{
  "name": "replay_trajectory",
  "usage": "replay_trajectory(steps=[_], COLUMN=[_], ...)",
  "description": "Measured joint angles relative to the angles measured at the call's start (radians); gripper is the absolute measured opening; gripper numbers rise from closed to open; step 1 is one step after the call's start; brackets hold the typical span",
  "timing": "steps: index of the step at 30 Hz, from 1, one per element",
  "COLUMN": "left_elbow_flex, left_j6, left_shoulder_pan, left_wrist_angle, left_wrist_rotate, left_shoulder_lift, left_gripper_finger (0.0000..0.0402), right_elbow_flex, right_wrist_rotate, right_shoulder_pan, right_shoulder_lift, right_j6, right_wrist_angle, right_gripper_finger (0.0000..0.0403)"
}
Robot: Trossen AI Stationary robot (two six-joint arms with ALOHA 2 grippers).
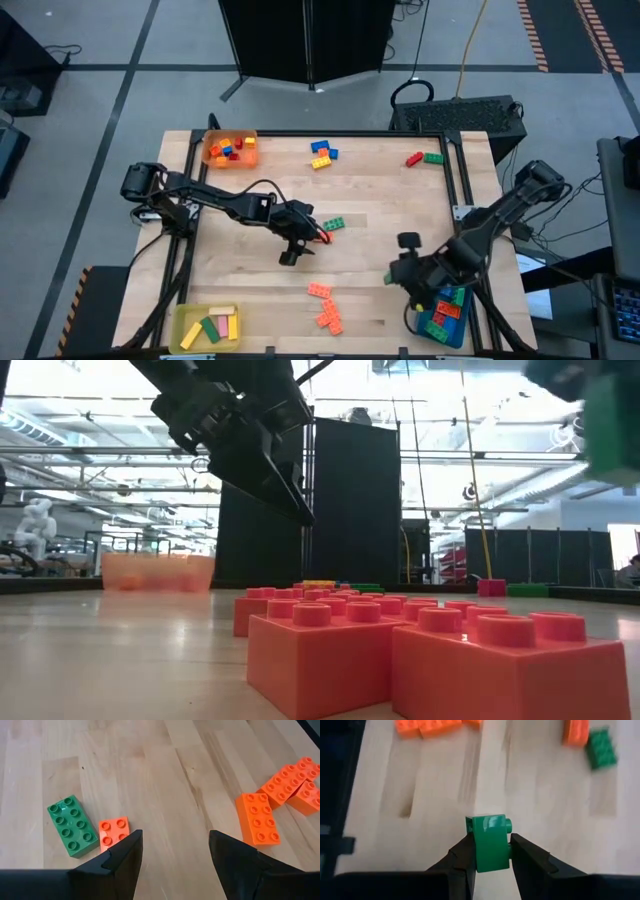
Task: Sort blocks by size
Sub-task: Put the green 8 stud game piece into the blue bin
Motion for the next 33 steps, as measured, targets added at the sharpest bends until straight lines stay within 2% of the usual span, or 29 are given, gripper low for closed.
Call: replay_trajectory(steps=[3,13,16,22,29,33], left_elbow_flex=[0.000,0.000,-0.001,-0.002,-0.002,-0.002], left_j6=[-0.001,-0.002,-0.002,0.056,0.056,0.048], left_shoulder_pan=[-0.005,-0.006,-0.010,-0.026,-0.025,-0.026], left_wrist_angle=[0.000,-0.001,-0.006,0.000,-0.001,-0.018], left_wrist_rotate=[0.000,0.000,0.007,0.011,0.009,0.009], left_shoulder_lift=[0.000,0.001,0.001,0.001,0.001,0.001], left_gripper_finger=[0.0228,0.0228,0.0228,0.0228,0.0228,0.0228], right_elbow_flex=[0.000,0.000,0.000,-0.002,-0.008,-0.008], right_wrist_rotate=[-0.043,-0.053,-0.090,-0.088,-0.155,-0.152], right_shoulder_pan=[0.039,0.183,0.226,0.291,0.349,0.381], right_shoulder_lift=[0.000,0.000,0.000,0.000,0.001,0.001], right_j6=[0.110,0.430,0.516,0.599,0.779,0.897], right_wrist_angle=[-0.048,-0.104,-0.121,-0.114,-0.119,-0.109], right_gripper_finger=[0.0094,0.0095,0.0095,0.0097,0.0104,0.0104])
